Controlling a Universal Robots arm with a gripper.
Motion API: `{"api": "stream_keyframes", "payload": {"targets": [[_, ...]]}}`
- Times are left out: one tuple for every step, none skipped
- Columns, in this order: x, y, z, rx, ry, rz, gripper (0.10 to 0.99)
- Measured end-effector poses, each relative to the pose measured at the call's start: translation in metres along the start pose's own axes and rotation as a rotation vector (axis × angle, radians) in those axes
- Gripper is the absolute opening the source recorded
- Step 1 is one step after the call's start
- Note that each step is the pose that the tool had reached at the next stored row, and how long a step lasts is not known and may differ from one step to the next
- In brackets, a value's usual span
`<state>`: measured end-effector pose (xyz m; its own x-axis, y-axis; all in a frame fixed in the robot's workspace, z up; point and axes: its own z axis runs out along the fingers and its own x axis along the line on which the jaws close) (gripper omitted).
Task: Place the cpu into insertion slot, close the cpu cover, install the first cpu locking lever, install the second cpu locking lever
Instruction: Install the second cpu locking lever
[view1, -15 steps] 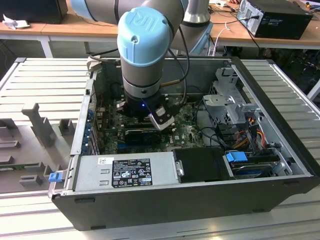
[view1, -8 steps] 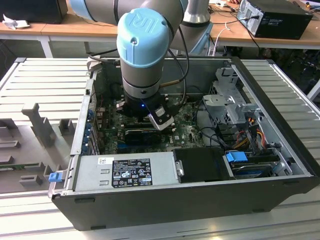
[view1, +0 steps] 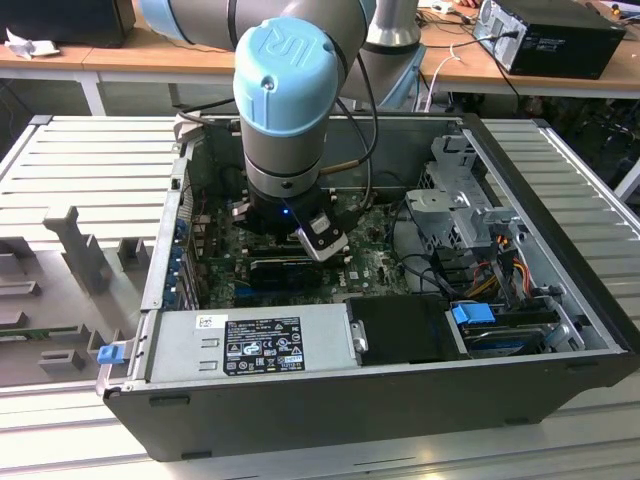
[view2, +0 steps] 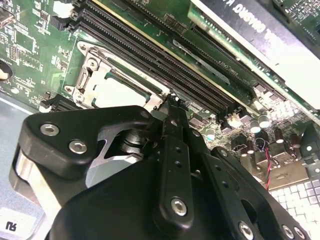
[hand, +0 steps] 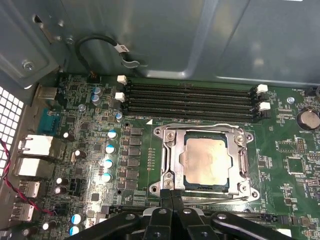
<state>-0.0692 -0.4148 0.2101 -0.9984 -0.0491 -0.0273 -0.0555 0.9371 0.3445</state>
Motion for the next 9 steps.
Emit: {"api": "stream_keyframes", "payload": {"targets": [[0.0, 0.0, 0.0001, 0.0, 0.0, 0.0, 0.106], [0.0, -0.0001, 0.0003, 0.0, 0.0, 0.0, 0.106], [0.0, -0.0002, 0.0005, 0.0, 0.0, 0.0, 0.106], [0.0001, -0.0002, 0.0006, -0.001, 0.0, 0.0, 0.106], [0.0004, -0.0003, 0.0008, -0.001, -0.0001, 0.0, 0.106], [0.0009, -0.0003, 0.001, -0.002, -0.0002, 0.0, 0.106], [0.0013, -0.0004, 0.0012, -0.002, -0.0002, 0.0, 0.106], [0.0025, -0.0006, 0.0017, -0.004, -0.0002, 0.0, 0.106], [0.0033, -0.0011, 0.002, -0.009, -0.0004, 0.0, 0.106]]}}
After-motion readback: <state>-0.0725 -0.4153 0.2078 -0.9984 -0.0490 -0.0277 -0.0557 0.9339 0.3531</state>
